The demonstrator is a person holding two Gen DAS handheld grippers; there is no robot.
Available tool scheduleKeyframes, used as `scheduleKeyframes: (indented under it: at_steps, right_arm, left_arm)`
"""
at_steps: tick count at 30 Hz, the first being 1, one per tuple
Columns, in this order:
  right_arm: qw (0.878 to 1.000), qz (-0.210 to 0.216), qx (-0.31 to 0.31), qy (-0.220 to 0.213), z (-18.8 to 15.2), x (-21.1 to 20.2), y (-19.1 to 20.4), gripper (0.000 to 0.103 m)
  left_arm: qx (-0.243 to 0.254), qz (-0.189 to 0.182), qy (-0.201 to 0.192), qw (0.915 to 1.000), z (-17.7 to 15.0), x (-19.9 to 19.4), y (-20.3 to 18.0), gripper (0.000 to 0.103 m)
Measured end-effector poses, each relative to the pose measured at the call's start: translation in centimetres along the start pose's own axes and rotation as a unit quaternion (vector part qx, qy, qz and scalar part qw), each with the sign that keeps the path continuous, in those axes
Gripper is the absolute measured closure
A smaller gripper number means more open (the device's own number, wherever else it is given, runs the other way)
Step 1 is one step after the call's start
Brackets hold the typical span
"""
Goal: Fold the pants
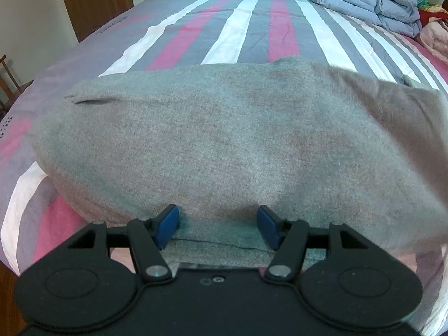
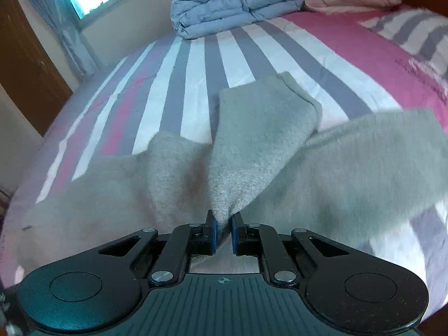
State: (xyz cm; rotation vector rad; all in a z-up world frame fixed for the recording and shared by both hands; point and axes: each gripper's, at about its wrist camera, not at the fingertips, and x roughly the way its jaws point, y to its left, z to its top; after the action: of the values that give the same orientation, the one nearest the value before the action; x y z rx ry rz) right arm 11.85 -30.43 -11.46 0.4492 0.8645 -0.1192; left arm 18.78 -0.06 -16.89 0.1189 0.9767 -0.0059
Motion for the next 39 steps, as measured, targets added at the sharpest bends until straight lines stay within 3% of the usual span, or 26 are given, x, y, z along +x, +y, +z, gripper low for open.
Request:
scheduleKeyframes:
  at_steps: [2,4,5,7,8,10,13,15,19,23,27,30,31,32,33,39]
  right_arm:
    - [0.999,-0.021,0.002,0.043,-1.1,2.5,-1.0,0.093]
    - [0.999,-0.011,0.020,0.040,-1.1,2.8,-1.6,0.093]
    - [0.999,-0.007,0.020,0.039,-0.8,2.5,-1.5,0.087]
    - [0.999,-0.001,0.020,0.035,-0.2,1.4,-1.5,0.058]
    - [1.000,0.002,0.017,0.024,0.1,0.7,-1.5,0.035]
    - [1.000,-0.002,-0.001,0.005,0.5,-0.6,-1.5,0.029]
    - [0.998,-0.026,-0.060,-0.012,1.3,-1.0,-0.6,0.032]
    - [0.995,-0.039,-0.093,-0.019,2.5,-0.5,0.6,0.043]
    - [0.984,-0.069,-0.161,-0.032,3.3,1.7,3.1,0.043]
    - [0.974,-0.102,-0.200,-0.018,4.6,5.8,5.0,0.043]
    - [0.950,-0.173,-0.257,-0.019,5.2,10.2,5.5,0.043]
    - [0.944,-0.183,-0.273,-0.013,5.1,11.6,5.3,0.043]
    - [0.946,-0.177,-0.272,-0.018,5.1,11.5,5.0,0.049]
    - [0.951,-0.165,-0.261,-0.022,5.3,11.0,4.7,0.088]
    - [0.957,-0.158,-0.243,-0.022,5.5,10.6,4.1,0.098]
    - [0.984,-0.110,-0.117,-0.082,7.0,3.4,-1.1,0.098]
  left_arm:
    - [0.003,-0.001,0.001,1.0000,0.1,0.0,0.1,0.049]
    - [0.001,-0.004,0.003,1.0000,0.2,0.1,0.2,0.049]
    - [0.000,-0.003,0.004,1.0000,0.2,0.1,0.2,0.049]
    - [0.000,0.000,0.003,1.0000,0.2,0.1,0.1,0.049]
    - [0.000,0.001,0.002,1.0000,0.2,0.1,0.0,0.048]
    - [0.000,0.001,0.001,1.0000,0.1,0.0,0.0,0.048]
    - [-0.001,-0.001,0.000,1.0000,0.0,0.0,0.1,0.048]
    - [-0.002,-0.001,0.000,1.0000,0.0,0.0,0.1,0.048]
    - [-0.004,0.000,-0.001,1.0000,0.0,0.0,0.1,0.048]
    - [-0.005,0.000,-0.002,1.0000,-0.1,0.0,0.0,0.048]
    - [-0.006,0.000,-0.003,1.0000,-0.1,0.0,0.0,0.048]
    - [-0.005,-0.002,-0.004,1.0000,-0.1,0.0,0.1,0.048]
    - [-0.004,-0.002,-0.004,1.0000,-0.1,0.1,0.1,0.048]
    - [-0.004,-0.002,-0.003,1.0000,-0.1,0.1,0.2,0.048]
    - [-0.004,-0.002,-0.003,1.0000,-0.1,0.1,0.2,0.048]
    - [-0.003,-0.004,-0.002,1.0000,-0.1,0.0,0.3,0.048]
